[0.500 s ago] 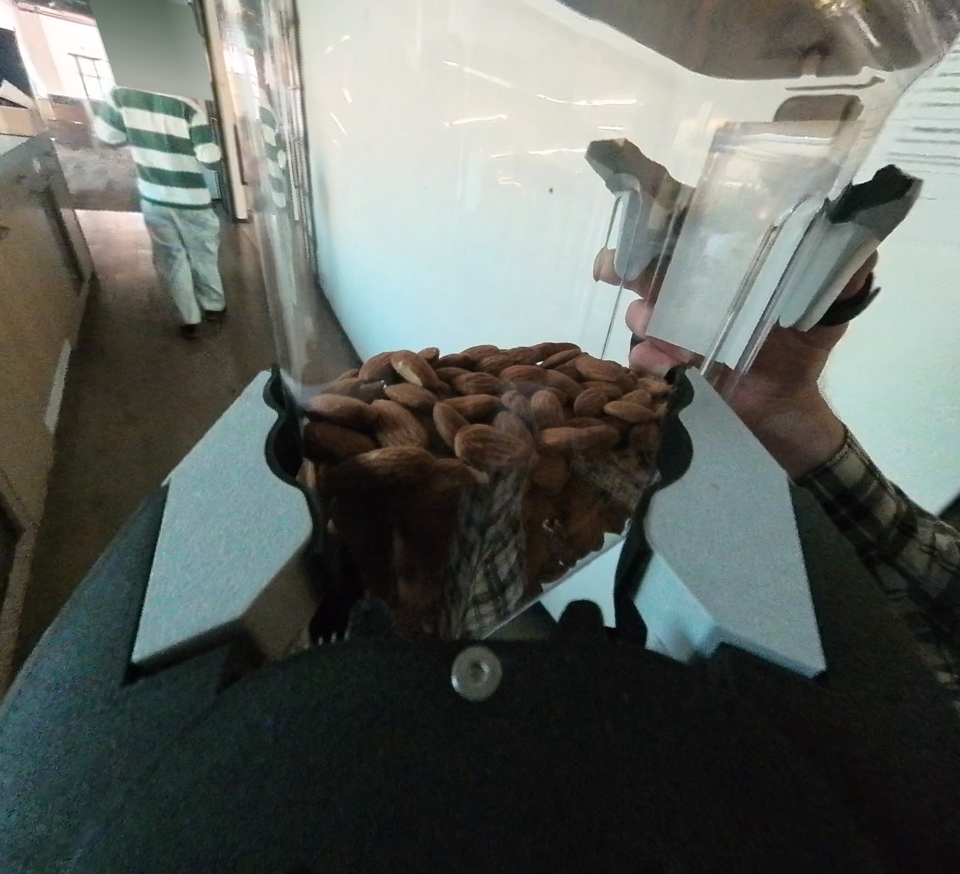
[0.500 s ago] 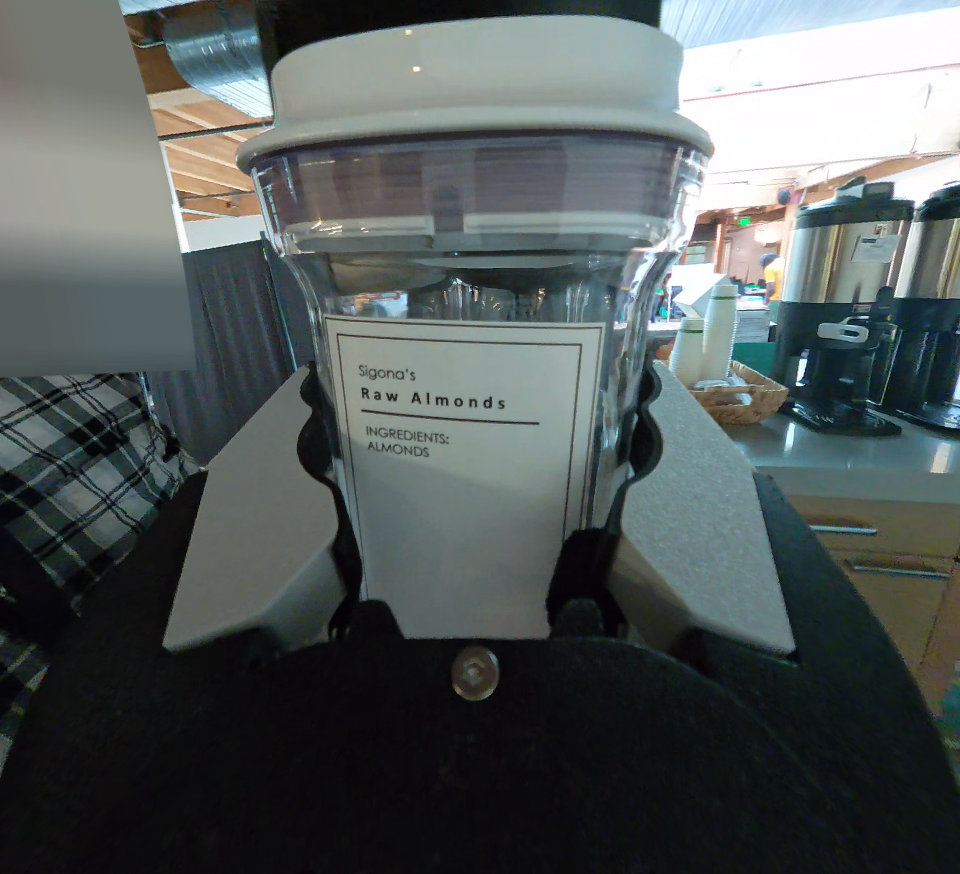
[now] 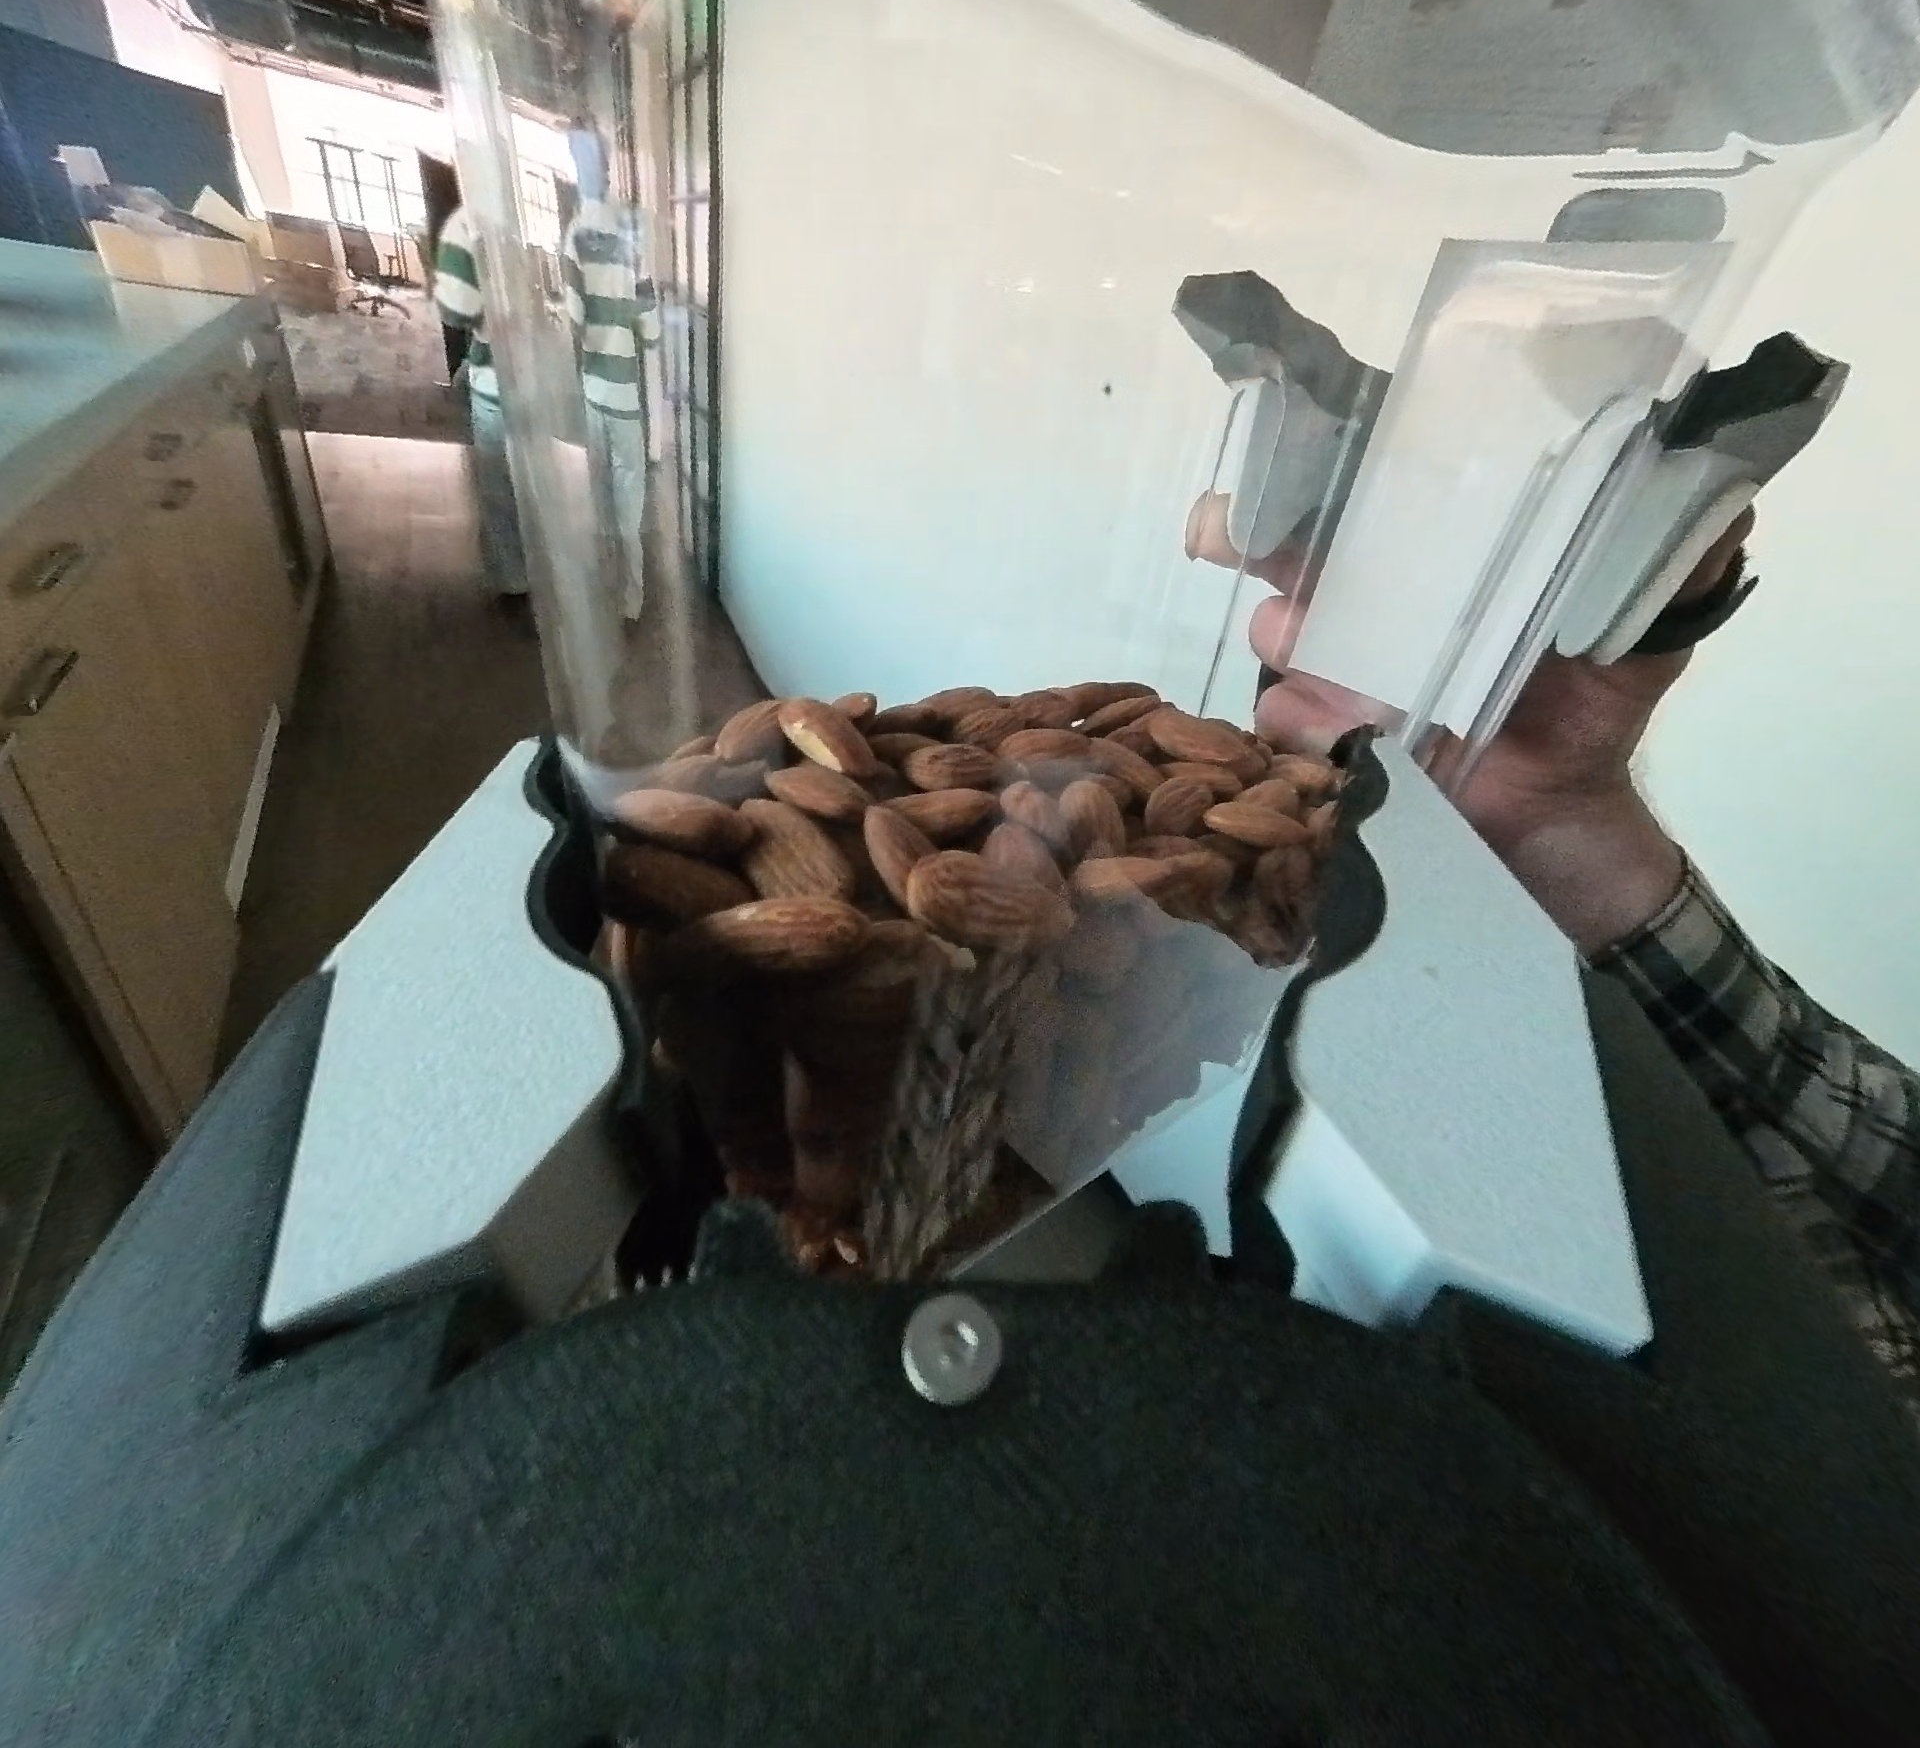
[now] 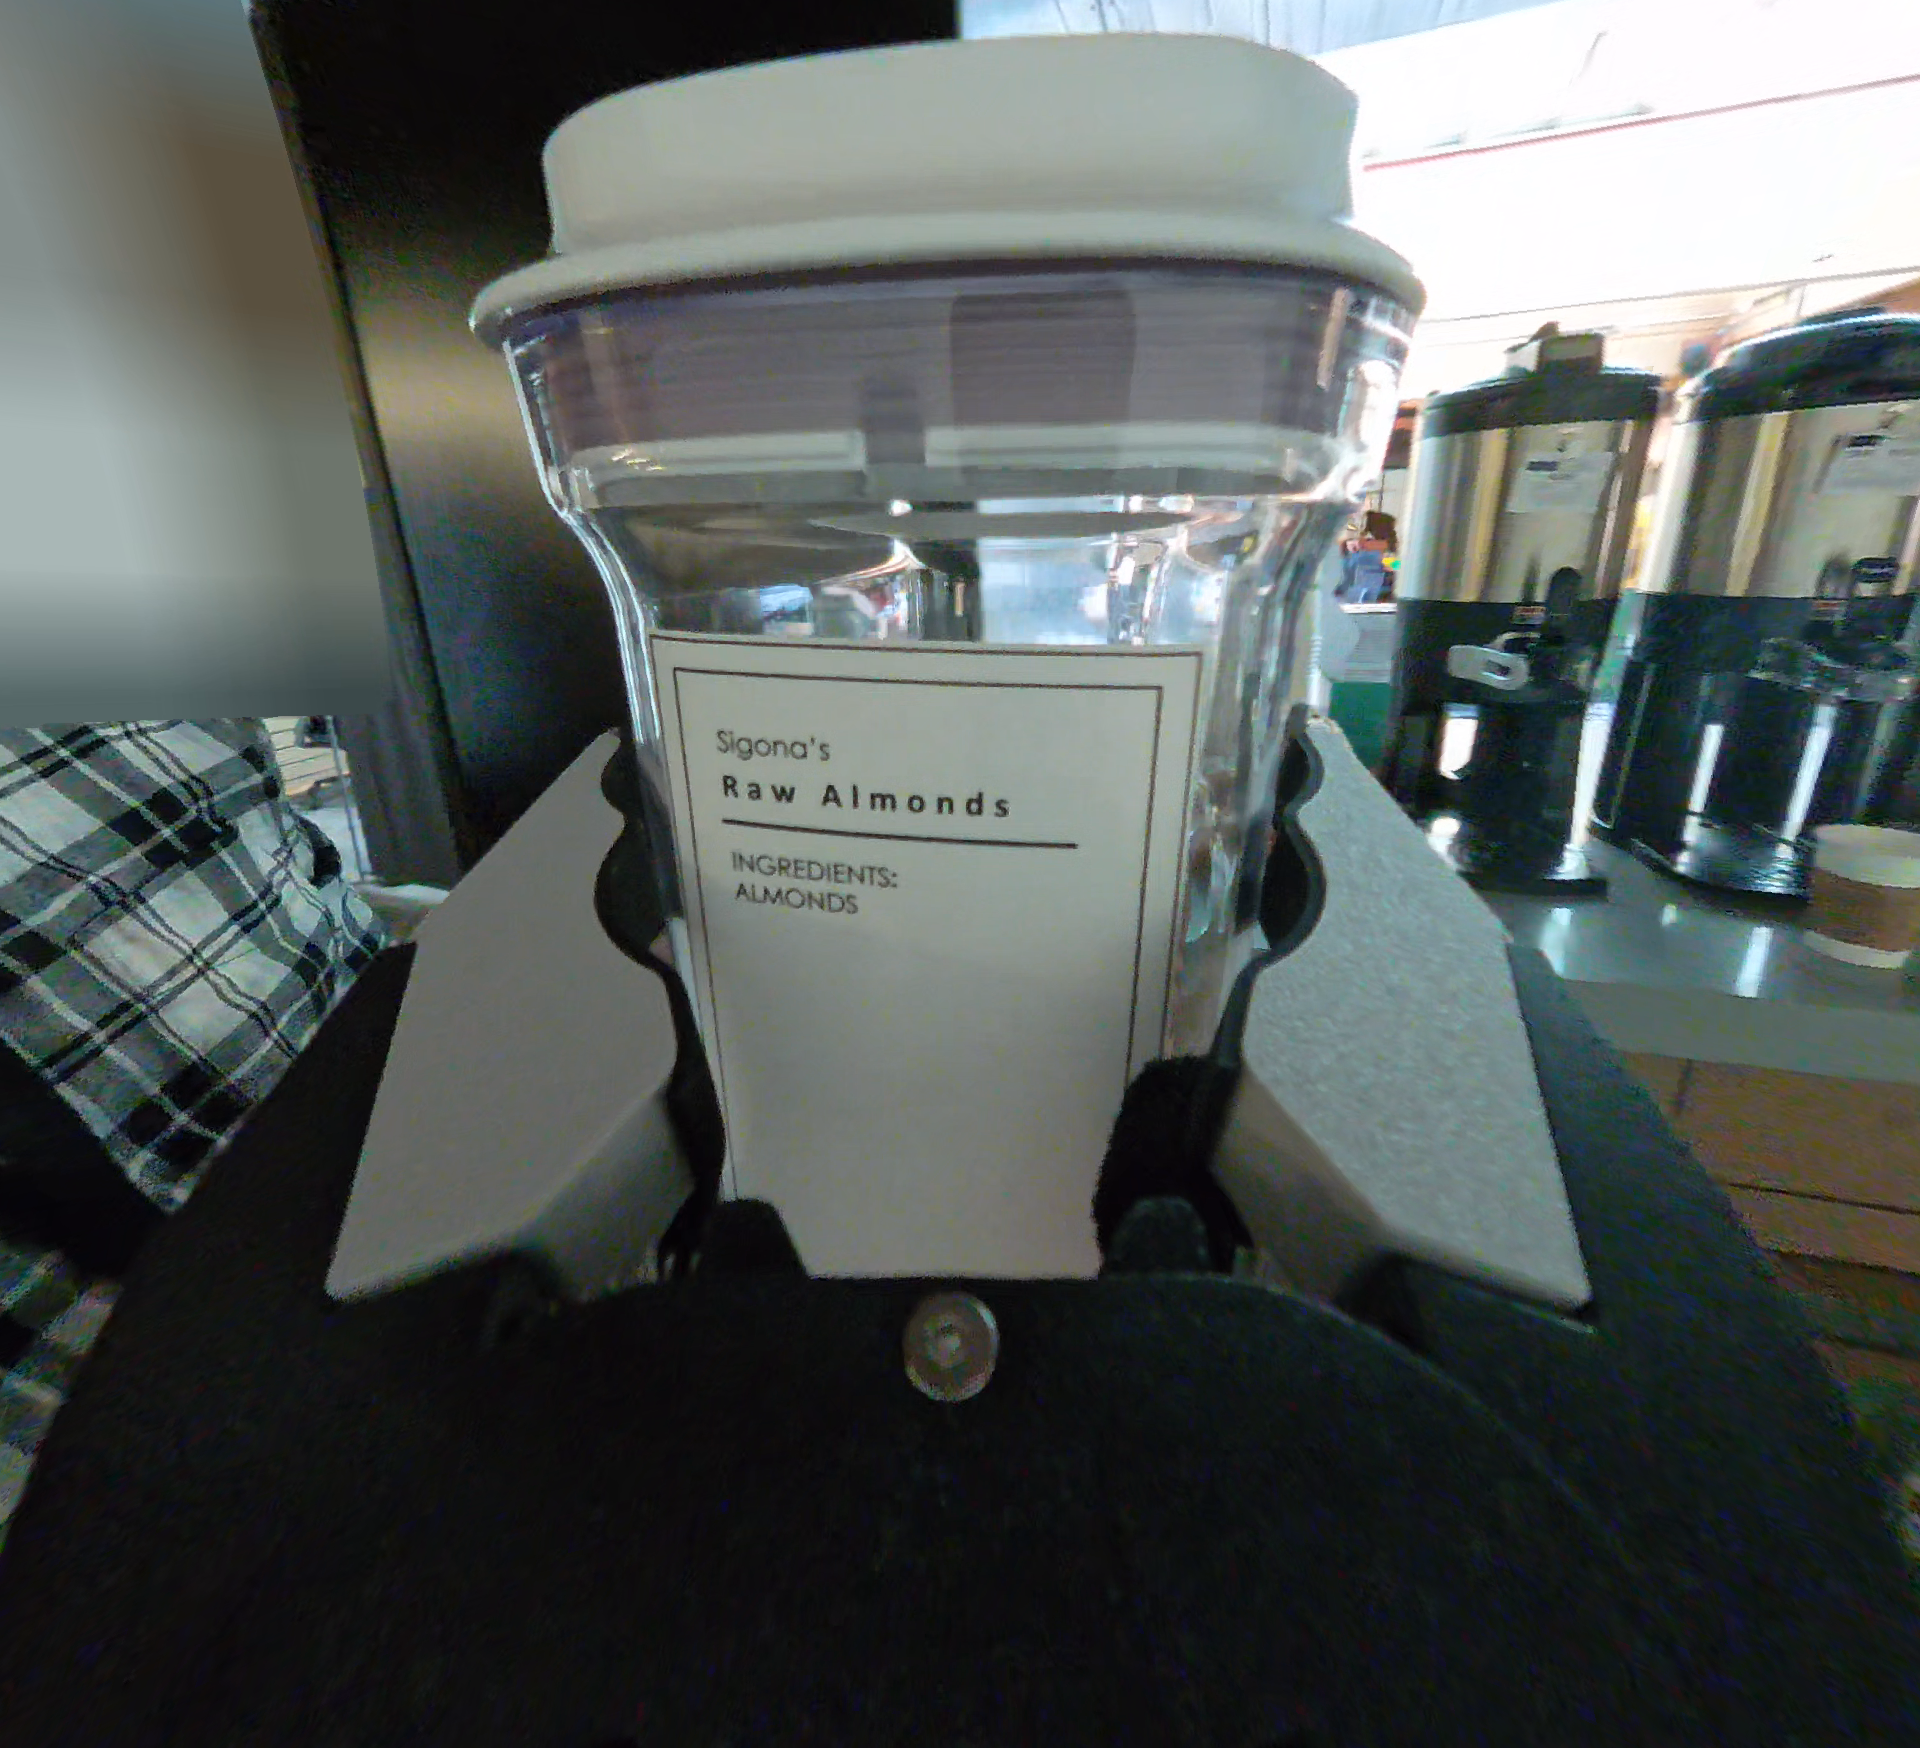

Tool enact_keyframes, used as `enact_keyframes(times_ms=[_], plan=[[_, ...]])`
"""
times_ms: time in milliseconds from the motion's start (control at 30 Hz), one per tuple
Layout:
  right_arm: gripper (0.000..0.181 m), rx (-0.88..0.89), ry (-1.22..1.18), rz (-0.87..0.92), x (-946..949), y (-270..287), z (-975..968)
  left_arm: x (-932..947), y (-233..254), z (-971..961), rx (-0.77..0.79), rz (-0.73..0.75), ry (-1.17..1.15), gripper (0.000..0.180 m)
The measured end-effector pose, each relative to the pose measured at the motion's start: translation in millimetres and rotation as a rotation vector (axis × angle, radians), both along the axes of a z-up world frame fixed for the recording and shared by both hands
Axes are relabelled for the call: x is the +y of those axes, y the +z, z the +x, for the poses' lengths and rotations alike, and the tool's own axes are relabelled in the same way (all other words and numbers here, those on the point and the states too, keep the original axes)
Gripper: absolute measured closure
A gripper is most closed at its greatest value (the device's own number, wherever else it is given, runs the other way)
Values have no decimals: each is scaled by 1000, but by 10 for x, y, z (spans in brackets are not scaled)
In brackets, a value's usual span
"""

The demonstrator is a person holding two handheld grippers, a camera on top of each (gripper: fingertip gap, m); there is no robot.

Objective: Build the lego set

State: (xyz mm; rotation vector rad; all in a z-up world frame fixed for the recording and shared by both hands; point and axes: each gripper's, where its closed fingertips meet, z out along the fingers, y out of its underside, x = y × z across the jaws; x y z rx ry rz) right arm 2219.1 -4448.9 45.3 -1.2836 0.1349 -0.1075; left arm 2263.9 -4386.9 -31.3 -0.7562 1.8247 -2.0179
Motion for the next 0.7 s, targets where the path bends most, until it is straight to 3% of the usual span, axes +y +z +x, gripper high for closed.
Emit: enact_keyframes(times_ms=[700], plan=[[64, 18, -229, 13, -458, -198, 4480, -533, -193, 4653, 9, -10, -214, 40]])
